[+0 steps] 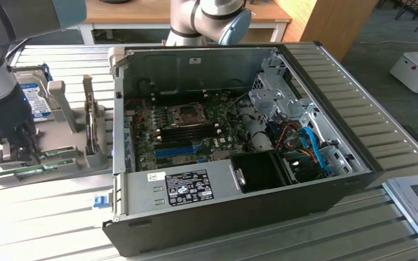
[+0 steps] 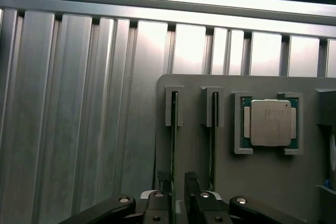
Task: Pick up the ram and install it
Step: 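Pick up the ram and move it above insertion slot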
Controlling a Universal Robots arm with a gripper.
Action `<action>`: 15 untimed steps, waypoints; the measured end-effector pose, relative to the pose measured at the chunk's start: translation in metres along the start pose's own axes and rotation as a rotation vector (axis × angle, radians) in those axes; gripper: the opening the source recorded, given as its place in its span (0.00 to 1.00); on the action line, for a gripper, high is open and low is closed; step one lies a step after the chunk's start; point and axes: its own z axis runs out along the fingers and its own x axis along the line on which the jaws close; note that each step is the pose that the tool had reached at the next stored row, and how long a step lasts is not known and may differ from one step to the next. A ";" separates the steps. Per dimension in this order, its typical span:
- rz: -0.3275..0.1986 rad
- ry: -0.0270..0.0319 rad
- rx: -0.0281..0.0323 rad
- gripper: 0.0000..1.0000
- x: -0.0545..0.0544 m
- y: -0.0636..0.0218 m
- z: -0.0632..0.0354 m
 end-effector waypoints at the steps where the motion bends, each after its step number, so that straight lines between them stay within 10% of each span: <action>1: 0.000 -0.0001 0.0001 0.25 0.000 0.0000 0.0004; 15: 0.000 0.0001 0.0000 0.25 0.000 -0.0004 0.0084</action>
